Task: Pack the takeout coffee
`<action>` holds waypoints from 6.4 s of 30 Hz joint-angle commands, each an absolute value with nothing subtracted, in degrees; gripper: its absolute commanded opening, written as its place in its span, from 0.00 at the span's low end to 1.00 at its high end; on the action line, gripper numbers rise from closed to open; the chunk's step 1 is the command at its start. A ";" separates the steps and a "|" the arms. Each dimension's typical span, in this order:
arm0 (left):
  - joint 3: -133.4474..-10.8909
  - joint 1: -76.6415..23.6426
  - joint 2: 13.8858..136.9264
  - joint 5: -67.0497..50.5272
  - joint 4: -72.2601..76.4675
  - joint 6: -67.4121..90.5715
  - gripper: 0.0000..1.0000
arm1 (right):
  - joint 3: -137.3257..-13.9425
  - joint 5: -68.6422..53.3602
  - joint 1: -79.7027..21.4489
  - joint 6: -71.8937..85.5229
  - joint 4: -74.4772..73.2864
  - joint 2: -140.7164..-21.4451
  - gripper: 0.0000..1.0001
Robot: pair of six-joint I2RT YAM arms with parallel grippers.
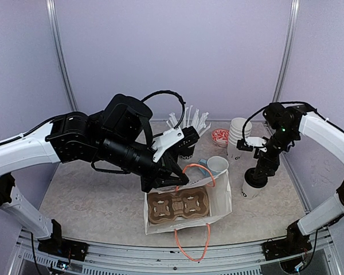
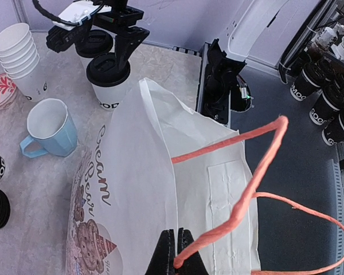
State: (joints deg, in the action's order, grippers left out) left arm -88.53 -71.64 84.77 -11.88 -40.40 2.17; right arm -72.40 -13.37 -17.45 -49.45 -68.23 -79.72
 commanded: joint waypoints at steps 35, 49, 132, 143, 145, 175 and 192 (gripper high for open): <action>-83.74 -66.56 83.23 -16.00 -37.75 0.97 0.01 | -70.79 -9.95 -16.78 -49.17 -69.62 -84.33 0.90; -83.27 -66.01 83.32 -16.42 -37.86 1.14 0.01 | -68.17 -7.89 -20.21 -46.96 -67.78 -82.09 0.74; -86.42 -58.10 84.08 -10.00 -35.40 11.31 0.00 | -103.30 -33.79 -50.27 -46.94 -68.95 -78.21 0.00; -85.15 -58.27 81.62 -11.76 -34.24 12.84 0.00 | -110.48 -25.73 -52.19 -50.20 -71.29 -86.61 0.00; -85.49 -58.40 81.54 -11.85 -34.11 13.55 0.00 | -111.40 -23.40 -53.13 -51.33 -72.19 -88.14 0.00; -88.10 -58.04 82.44 -7.20 -35.48 1.63 0.02 | -112.82 7.06 -70.14 -43.87 -78.93 -95.89 0.00; -94.72 -63.83 80.71 -9.90 -39.03 0.20 0.63 | -102.98 9.42 -73.30 -36.98 -79.06 -93.56 0.00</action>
